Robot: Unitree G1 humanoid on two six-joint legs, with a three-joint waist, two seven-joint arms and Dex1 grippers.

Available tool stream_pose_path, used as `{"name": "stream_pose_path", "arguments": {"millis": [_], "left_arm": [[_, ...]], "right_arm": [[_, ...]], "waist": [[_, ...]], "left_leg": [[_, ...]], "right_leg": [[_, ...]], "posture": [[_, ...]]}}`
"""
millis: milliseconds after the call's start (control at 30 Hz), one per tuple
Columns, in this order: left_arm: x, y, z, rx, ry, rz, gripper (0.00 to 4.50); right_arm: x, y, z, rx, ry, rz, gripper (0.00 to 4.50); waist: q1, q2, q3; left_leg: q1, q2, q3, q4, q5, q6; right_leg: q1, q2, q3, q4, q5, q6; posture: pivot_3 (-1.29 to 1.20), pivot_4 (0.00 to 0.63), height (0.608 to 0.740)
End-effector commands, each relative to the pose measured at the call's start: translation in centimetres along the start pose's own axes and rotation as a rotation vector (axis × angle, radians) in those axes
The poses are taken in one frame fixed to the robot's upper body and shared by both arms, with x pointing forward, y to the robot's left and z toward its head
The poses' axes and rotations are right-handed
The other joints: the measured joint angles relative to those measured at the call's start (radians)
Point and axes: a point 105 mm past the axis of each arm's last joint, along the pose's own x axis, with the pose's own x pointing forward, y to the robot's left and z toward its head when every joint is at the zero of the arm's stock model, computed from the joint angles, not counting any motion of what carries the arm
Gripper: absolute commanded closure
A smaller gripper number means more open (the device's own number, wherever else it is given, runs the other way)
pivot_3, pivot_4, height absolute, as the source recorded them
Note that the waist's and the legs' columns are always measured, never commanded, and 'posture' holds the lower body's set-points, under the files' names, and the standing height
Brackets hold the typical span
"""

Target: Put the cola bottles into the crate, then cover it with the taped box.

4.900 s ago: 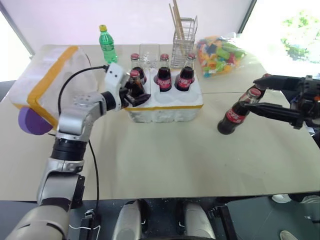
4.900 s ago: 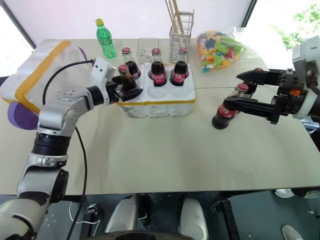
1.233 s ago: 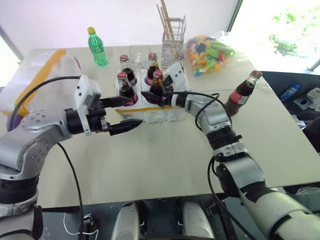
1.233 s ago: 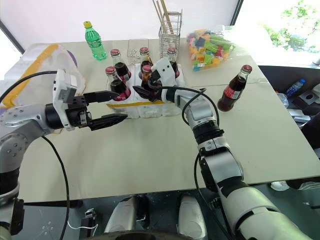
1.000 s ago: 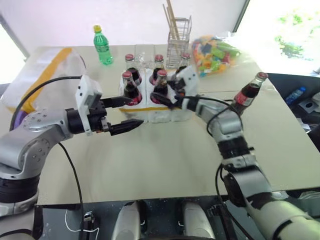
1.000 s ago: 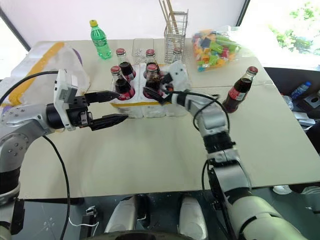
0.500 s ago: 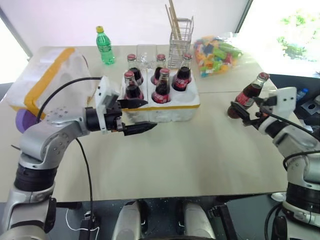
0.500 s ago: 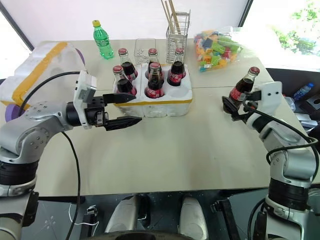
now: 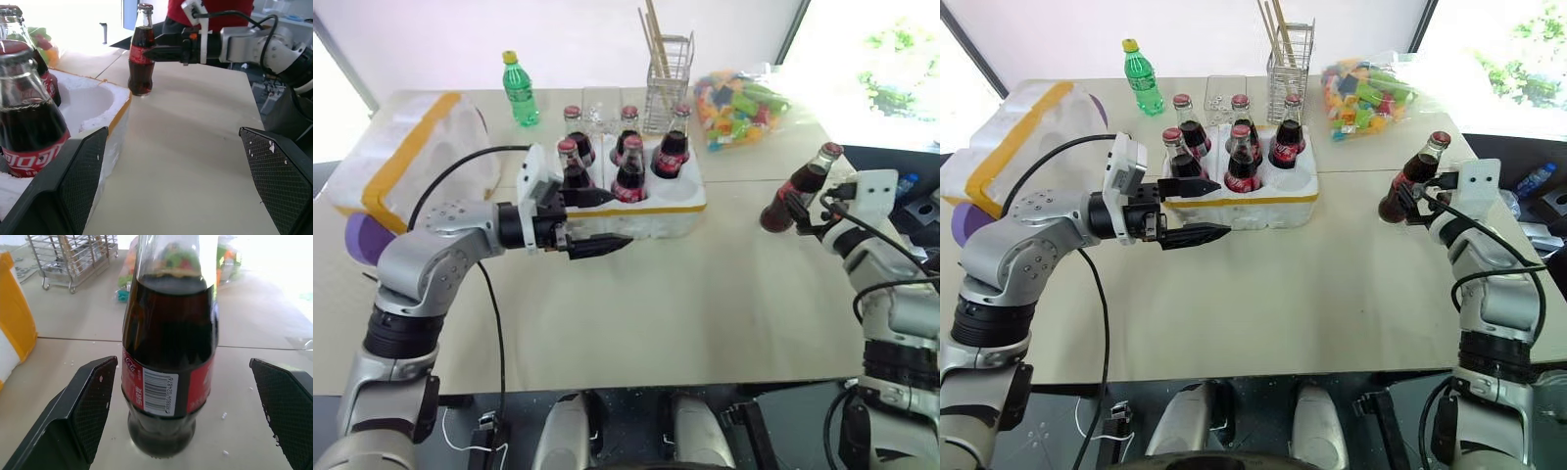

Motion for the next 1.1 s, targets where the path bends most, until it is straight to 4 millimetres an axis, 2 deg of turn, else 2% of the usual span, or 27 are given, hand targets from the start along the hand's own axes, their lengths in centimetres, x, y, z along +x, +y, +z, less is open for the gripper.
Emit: {"name": "stream_pose_path", "arguments": {"millis": [33, 233, 300, 367, 400, 500, 600, 633, 700, 767, 967, 1100], "left_arm": [[-0.2, -0.3, 1.1, 0.047, -0.022, 0.005, 0.00], [-0.6, -0.7, 1.1, 0.046, -0.022, 0.020, 0.00], [-0.7, -0.9, 1.2, 0.045, -0.023, 0.023, 0.00], [-0.8, -1.1, 1.3, 0.044, -0.025, 0.022, 0.00], [-0.9, -1.2, 1.4, 0.043, -0.026, 0.021, 0.00], [-0.9, -1.5, 1.5, 0.041, -0.027, 0.012, 0.00], [-0.9, -1.6, 1.5, 0.043, -0.025, 0.010, 0.00], [-0.9, -1.5, 1.5, 0.044, -0.025, 0.010, 0.00], [-1.0, -1.4, 1.6, 0.044, -0.024, 0.013, 0.00], [-1.0, -1.3, 1.6, 0.044, -0.024, 0.016, 0.00], [-0.9, -1.1, 1.3, 0.046, -0.024, 0.023, 0.00], [-0.9, -1.2, 1.4, 0.051, -0.025, 0.024, 0.00]], "right_arm": [[1.0, -0.6, 1.0, -0.018, -0.043, -0.006, 0.06], [2.6, -1.1, 0.2, -0.008, -0.036, -0.016, 0.06], [2.9, -1.1, 0.3, -0.001, -0.055, -0.008, 0.58], [3.0, -1.0, 0.8, 0.002, -0.078, 0.007, 1.35], [2.9, -0.8, 1.1, -0.001, -0.094, 0.018, 1.71], [2.8, -0.7, 2.3, -0.007, -0.135, 0.029, 1.67], [2.6, 0.1, 5.4, -0.001, -0.234, 0.071, 1.67], [2.6, 1.0, 7.0, 0.007, -0.284, 0.111, 1.67], [2.3, 4.2, 10.7, 0.040, -0.389, 0.240, 1.67], [2.0, 8.1, 13.0, 0.075, -0.430, 0.396, 1.67], [1.8, 14.2, 14.7, 0.130, -0.435, 0.601, 1.67], [2.4, 16.3, 13.4, 0.043, -0.400, 0.637, 1.67]], "waist": [[0.000, 0.000, 0.000], [-0.001, 0.000, 0.000], [0.001, 0.000, 0.000], [0.003, 0.000, 0.000], [0.003, 0.000, 0.000], [0.001, 0.000, 0.000], [-0.001, 0.001, 0.001], [-0.003, 0.002, 0.001], [-0.010, 0.007, 0.005], [-0.025, 0.012, 0.007], [-0.015, 0.011, 0.007], [-0.010, 0.011, 0.007]], "left_leg": [[0.000, 0.000, 0.000, 0.000, 0.000, 0.000], [0.000, 0.000, 0.000, 0.000, 0.003, -0.004], [0.000, 0.000, 0.000, 0.000, 0.003, -0.004], [0.000, 0.000, 0.000, 0.000, 0.003, -0.005], [0.000, 0.000, 0.000, 0.000, 0.003, -0.005], [0.000, 0.000, 0.000, 0.000, 0.003, -0.005], [0.000, 0.000, 0.000, 0.000, 0.003, -0.005], [0.000, 0.000, 0.000, 0.000, 0.003, -0.005], [0.000, 0.000, 0.000, 0.000, 0.003, -0.005], [0.000, 0.000, 0.000, 0.000, 0.003, -0.005], [0.000, 0.004, 0.000, -0.002, 0.004, -0.007], [-0.002, 0.003, 0.001, 0.000, 0.004, -0.007]], "right_leg": [[0.000, 0.000, 0.000, 0.000, 0.000, 0.000], [0.000, 0.000, 0.000, 0.000, 0.000, 0.000], [0.000, 0.000, 0.000, 0.000, 0.000, 0.000], [0.000, 0.000, 0.000, 0.000, 0.000, 0.000], [0.000, 0.000, 0.000, 0.000, 0.000, 0.000], [0.000, 0.000, 0.000, 0.000, 0.000, 0.000], [0.000, 0.000, 0.000, 0.000, 0.000, 0.000], [0.000, 0.000, 0.000, 0.000, 0.000, 0.000], [0.000, 0.000, 0.000, 0.000, 0.000, 0.000], [-0.001, 0.000, 0.001, 0.001, 0.000, 0.000], [-0.002, 0.006, 0.002, 0.001, -0.001, -0.001], [-0.001, 0.004, 0.002, 0.000, 0.000, -0.001]], "posture": [[0.00, 0.150, 0.736], [0.00, 0.150, 0.736], [0.00, 0.150, 0.736], [0.00, 0.150, 0.736], [0.00, 0.150, 0.736], [0.00, 0.150, 0.736], [0.00, 0.150, 0.736], [0.00, 0.150, 0.736], [0.00, 0.150, 0.736], [0.00, 0.150, 0.736], [0.00, 0.150, 0.736], [0.00, 0.150, 0.736]]}}
